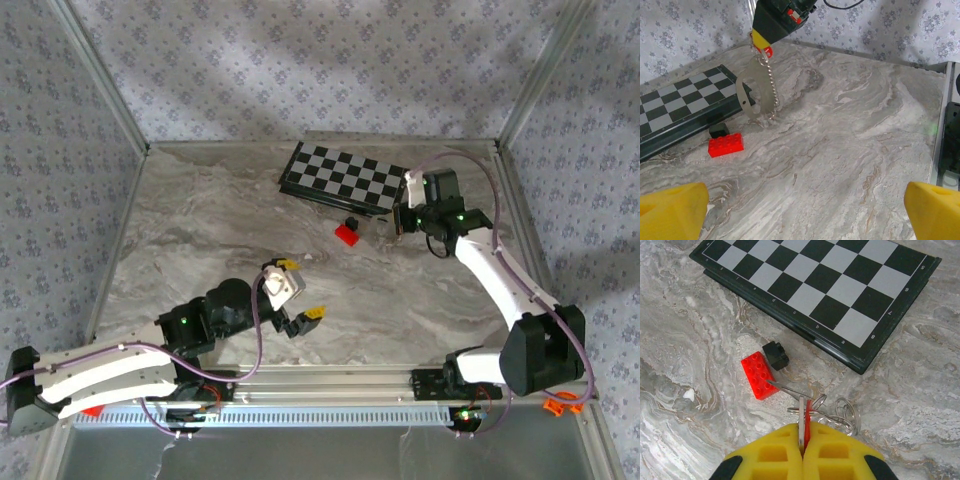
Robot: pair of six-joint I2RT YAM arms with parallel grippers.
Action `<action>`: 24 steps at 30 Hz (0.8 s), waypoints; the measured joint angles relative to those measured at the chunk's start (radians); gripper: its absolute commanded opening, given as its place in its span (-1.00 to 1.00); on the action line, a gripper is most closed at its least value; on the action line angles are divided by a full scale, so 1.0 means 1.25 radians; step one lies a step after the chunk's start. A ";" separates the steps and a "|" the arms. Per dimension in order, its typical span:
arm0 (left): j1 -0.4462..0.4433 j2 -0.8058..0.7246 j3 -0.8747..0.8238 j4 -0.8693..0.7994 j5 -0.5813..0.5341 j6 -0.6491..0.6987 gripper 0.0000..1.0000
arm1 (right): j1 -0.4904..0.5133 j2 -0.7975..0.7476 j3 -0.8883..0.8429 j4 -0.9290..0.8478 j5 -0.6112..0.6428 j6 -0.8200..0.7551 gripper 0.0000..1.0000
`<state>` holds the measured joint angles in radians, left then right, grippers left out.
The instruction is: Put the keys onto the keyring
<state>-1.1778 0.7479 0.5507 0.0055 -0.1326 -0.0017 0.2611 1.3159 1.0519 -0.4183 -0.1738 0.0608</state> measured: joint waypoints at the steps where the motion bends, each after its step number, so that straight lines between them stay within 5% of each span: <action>1: 0.000 0.000 0.000 0.000 0.000 0.000 0.99 | 0.000 0.000 -0.004 0.002 -0.002 0.002 -1.00; 24: 0.000 -0.006 -0.005 0.006 -0.009 0.001 0.99 | 0.031 -0.042 -0.143 0.027 -0.079 0.076 -1.00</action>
<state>-1.1778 0.7403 0.5449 0.0128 -0.1440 -0.0010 0.3000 1.2633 0.8734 -0.3847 -0.2729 0.1558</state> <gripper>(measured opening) 0.994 0.062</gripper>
